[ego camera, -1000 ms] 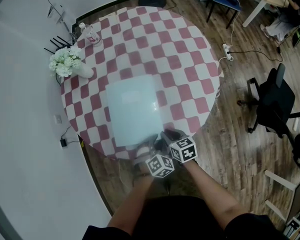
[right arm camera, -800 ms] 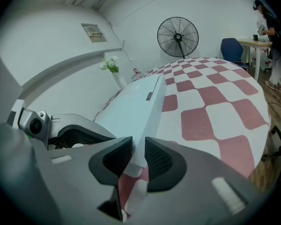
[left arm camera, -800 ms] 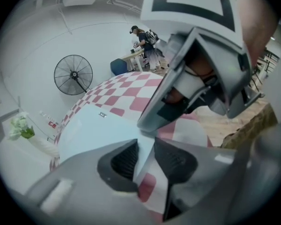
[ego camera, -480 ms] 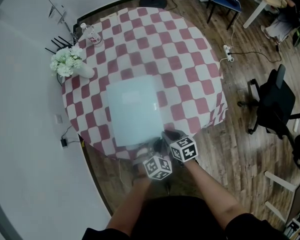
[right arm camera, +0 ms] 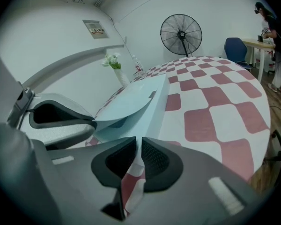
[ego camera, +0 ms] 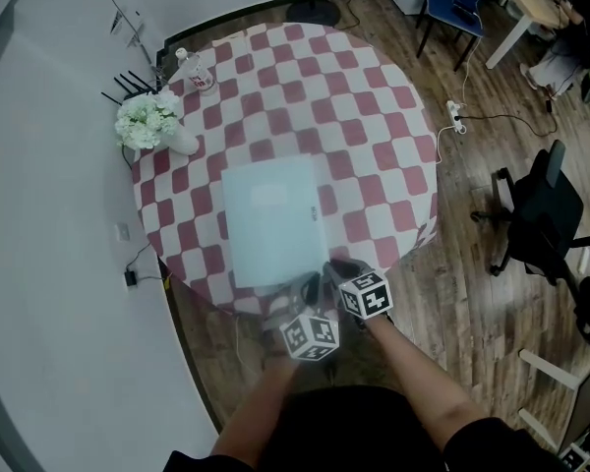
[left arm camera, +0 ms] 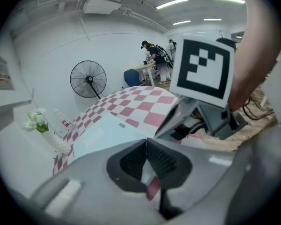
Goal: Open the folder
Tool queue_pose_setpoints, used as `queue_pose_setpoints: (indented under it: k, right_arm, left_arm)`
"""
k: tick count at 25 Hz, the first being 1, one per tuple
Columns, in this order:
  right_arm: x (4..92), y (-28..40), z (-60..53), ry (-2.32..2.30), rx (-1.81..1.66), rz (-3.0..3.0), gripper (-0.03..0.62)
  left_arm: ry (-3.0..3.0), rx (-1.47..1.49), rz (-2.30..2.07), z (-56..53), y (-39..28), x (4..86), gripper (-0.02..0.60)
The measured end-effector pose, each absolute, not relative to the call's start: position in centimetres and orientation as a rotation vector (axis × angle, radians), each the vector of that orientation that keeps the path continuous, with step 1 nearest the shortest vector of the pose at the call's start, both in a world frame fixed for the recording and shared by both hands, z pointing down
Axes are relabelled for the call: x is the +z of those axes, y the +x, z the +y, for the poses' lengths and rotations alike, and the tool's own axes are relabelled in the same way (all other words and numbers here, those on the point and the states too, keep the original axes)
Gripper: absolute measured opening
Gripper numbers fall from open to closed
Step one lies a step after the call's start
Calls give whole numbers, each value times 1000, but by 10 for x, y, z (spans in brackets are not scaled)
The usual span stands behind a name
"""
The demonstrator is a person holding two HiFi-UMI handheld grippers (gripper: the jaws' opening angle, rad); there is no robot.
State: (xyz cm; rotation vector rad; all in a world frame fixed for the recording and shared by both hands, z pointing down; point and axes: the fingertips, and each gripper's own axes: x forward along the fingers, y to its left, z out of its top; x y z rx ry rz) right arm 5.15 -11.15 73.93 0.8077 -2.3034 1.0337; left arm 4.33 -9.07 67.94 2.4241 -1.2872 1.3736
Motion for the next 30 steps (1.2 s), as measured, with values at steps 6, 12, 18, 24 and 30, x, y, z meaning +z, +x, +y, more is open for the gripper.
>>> queue_pose_setpoints:
  k: [6,12,18,24,30]
  right_arm:
    - [738,48,-110,815,1017,-2284,37]
    - [736,45,-109,813,971,-2239,37]
    - [735,43,-107,836,959,-2216,35]
    - [727,38,-105,795,833,-2199,31]
    - [723,19,-101,699,747,-2191,2]
  left_arm:
    - [2371,1202,-1393,-97,27,653,2]
    - [2379,1107,-1514,-101,6,615,2]
    - [2339,983,-1647,-90,-27,579,2]
    - [2210,878,-1840,-84,-82,537,2]
    - [2071,859,-1989,-77,-125,520,2]
